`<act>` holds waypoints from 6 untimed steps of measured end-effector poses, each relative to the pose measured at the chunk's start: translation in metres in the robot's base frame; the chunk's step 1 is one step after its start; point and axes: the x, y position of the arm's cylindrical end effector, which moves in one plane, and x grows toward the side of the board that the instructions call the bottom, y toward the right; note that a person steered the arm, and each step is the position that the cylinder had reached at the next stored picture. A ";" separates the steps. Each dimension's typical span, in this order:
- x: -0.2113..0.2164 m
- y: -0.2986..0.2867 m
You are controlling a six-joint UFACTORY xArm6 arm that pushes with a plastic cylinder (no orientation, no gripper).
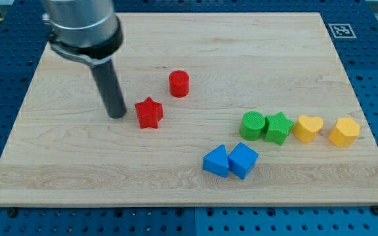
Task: Move the red star to the left of the green circle
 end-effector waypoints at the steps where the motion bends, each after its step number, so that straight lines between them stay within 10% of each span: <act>1: 0.000 0.021; 6: 0.002 0.078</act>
